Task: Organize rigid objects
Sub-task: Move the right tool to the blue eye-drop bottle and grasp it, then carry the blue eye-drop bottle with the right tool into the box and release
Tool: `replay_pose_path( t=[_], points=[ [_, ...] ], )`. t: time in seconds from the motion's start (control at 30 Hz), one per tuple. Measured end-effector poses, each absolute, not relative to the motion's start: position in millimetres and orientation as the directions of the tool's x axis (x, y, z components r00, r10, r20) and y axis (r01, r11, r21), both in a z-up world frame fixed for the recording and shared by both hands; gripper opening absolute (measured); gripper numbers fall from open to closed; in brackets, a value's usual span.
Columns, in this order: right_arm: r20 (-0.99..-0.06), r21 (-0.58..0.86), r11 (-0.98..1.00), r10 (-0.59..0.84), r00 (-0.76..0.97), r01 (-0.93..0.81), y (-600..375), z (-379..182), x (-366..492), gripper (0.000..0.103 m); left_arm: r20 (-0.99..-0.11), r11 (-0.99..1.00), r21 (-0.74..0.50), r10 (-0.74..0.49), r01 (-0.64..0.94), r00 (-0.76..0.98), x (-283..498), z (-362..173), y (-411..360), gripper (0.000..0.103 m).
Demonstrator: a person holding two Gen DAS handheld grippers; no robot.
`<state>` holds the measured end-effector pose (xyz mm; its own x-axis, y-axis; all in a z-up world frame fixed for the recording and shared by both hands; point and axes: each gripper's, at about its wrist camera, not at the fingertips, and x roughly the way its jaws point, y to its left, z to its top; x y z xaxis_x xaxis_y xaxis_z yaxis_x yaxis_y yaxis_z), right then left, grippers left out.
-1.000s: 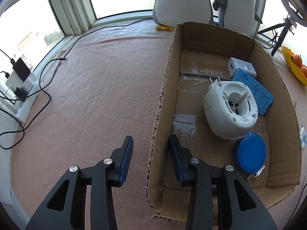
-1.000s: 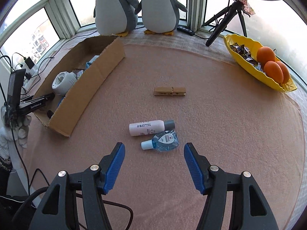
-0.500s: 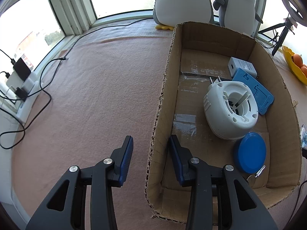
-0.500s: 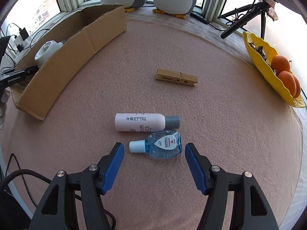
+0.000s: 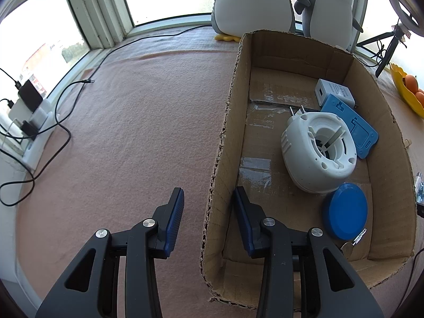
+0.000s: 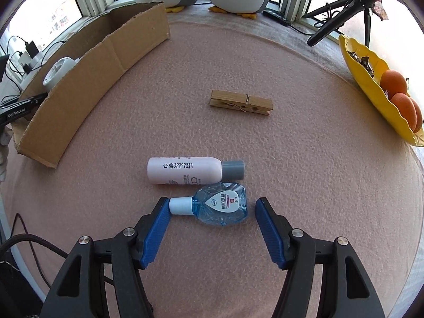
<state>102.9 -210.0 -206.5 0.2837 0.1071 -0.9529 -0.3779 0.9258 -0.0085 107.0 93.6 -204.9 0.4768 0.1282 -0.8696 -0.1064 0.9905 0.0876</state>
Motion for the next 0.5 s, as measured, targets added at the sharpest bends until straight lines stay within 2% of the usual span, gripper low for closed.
replay_pose_path(
  t=[0.1, 0.5],
  points=[
    [-0.953, -0.004, 0.924, 0.112, 0.281, -0.382, -210.3, -206.1, 103.9, 0.053, -0.870, 0.990, 0.088, 0.129, -0.107, 0.477, 107.1, -205.0, 93.3, 0.038],
    [-0.946, 0.030, 0.935, 0.141, 0.292, -0.353, -216.6, -197.9, 94.8, 0.053, -0.870, 0.990, 0.087, 0.128, -0.107, 0.477, 107.1, -205.0, 93.4, 0.038]
  ],
)
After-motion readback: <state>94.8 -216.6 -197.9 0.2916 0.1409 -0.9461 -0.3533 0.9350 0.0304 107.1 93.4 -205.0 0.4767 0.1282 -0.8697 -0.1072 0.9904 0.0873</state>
